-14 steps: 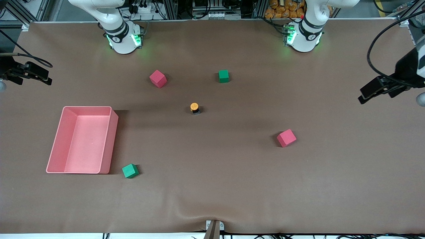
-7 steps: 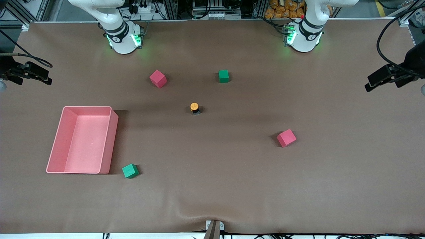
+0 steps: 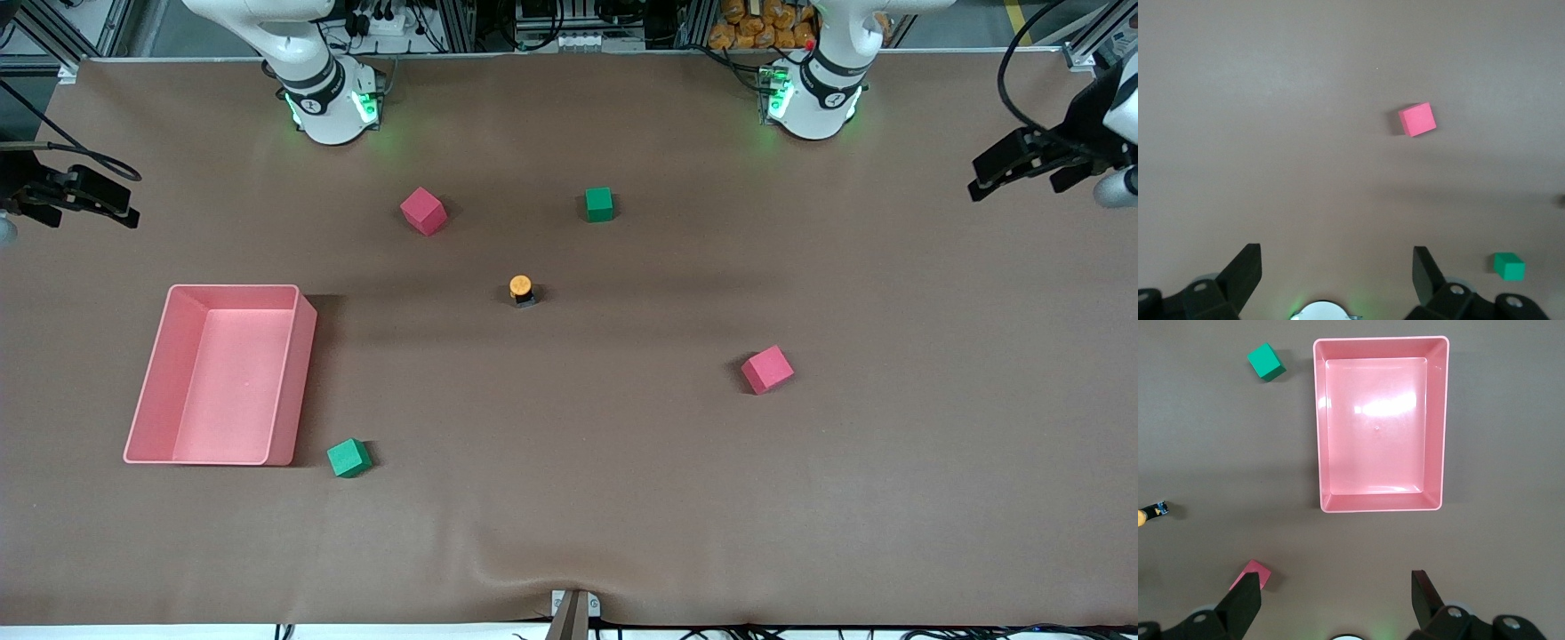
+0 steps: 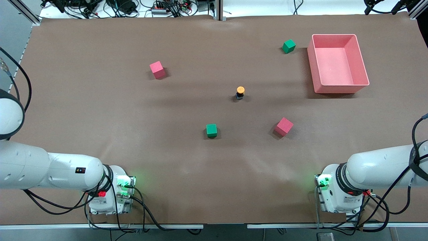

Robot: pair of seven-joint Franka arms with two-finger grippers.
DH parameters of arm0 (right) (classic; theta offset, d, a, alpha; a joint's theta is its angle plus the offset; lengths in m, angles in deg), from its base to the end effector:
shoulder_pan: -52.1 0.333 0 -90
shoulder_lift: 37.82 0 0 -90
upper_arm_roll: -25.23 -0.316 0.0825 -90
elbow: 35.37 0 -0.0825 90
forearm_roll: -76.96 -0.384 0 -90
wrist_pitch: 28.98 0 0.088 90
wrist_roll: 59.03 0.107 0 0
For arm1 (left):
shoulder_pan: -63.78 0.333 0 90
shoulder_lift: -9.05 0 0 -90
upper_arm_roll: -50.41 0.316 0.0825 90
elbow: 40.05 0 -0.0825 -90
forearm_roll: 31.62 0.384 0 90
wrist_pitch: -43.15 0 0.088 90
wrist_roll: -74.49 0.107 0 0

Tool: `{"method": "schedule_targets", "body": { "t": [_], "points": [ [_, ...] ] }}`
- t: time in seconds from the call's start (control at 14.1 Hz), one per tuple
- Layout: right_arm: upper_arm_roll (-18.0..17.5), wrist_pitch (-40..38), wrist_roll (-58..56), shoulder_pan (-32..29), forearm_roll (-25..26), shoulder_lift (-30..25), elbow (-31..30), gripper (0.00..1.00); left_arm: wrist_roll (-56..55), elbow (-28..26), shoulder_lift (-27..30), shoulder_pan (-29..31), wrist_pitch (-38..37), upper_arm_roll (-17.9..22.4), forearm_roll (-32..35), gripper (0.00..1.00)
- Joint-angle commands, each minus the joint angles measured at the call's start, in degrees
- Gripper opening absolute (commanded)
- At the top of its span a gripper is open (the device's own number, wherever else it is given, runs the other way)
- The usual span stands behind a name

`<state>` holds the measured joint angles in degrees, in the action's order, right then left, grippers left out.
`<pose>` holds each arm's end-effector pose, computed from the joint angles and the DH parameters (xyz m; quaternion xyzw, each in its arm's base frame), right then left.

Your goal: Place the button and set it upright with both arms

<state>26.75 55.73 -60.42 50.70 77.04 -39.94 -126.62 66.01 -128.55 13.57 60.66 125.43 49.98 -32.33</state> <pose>0.5322 -0.0276 0.6267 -0.9992 0.0134 0.0385 0.0012 0.5143 -0.0336 0.6673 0.9990 0.0423 -0.0154 0.0043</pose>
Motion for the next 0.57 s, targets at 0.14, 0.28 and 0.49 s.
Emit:
{"method": "schedule_targets", "body": {
  "t": [0.14,0.28,0.49],
  "points": [
    [-0.03,-0.16,-0.28,0.0,0.72,-0.08,0.28,1.0,2.5,-1.77,1.9,1.45,1.04,-0.63,1.15,1.0],
    [-0.03,-0.16,-0.19,0.0,0.72,-0.07,0.28,1.0,2.24,-1.25,1.63,1.01,0.95,-0.46,1.24,1.0],
    [-0.03,-0.16,-0.28,0.0,0.72,0.01,0.28,1.0,1.8,-0.89,1.63,0.48,0.69,-0.46,1.24,1.0]
  ]
}}
